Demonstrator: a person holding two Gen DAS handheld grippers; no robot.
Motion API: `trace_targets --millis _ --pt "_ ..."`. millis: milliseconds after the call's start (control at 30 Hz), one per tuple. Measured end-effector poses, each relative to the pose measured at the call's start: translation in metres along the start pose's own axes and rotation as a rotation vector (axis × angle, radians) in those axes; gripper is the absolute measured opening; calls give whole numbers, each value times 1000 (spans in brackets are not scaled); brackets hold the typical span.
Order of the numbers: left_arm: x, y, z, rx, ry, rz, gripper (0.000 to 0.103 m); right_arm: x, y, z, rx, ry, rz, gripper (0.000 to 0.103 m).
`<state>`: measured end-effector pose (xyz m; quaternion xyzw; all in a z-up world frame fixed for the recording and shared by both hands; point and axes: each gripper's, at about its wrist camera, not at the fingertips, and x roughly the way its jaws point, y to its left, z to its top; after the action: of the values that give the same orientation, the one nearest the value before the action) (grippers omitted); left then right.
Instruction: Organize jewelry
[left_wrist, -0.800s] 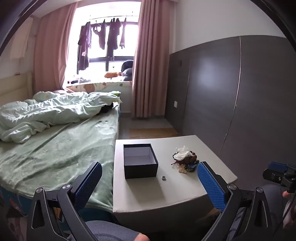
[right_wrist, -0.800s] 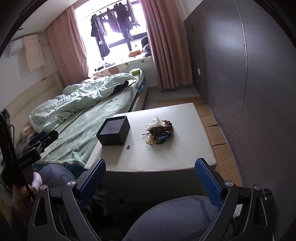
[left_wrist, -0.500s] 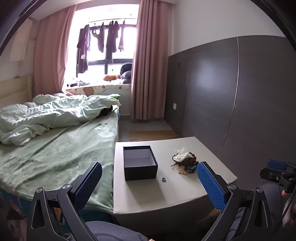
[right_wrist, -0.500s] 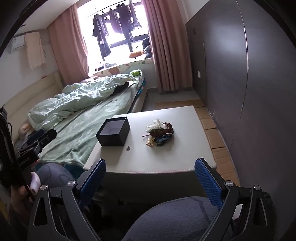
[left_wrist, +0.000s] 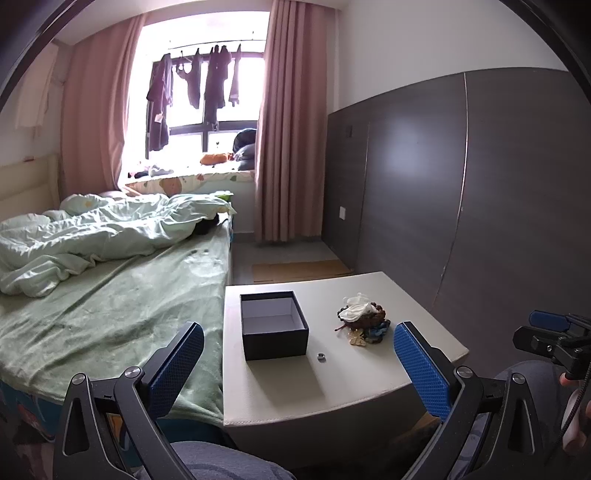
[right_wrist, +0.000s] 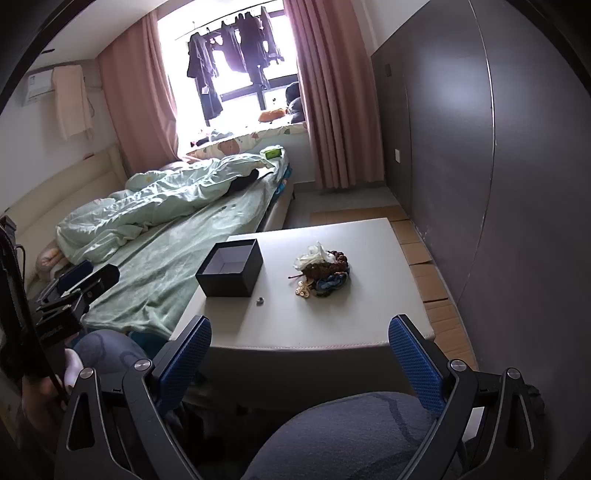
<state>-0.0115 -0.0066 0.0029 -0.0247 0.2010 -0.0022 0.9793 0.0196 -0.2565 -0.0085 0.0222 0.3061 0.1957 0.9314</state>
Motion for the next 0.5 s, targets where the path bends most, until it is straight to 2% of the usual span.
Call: trace_targets --millis 500 --pt "-9 -7 2 20 -8 -12 103 5 1 0 -4 -2 -21 97"
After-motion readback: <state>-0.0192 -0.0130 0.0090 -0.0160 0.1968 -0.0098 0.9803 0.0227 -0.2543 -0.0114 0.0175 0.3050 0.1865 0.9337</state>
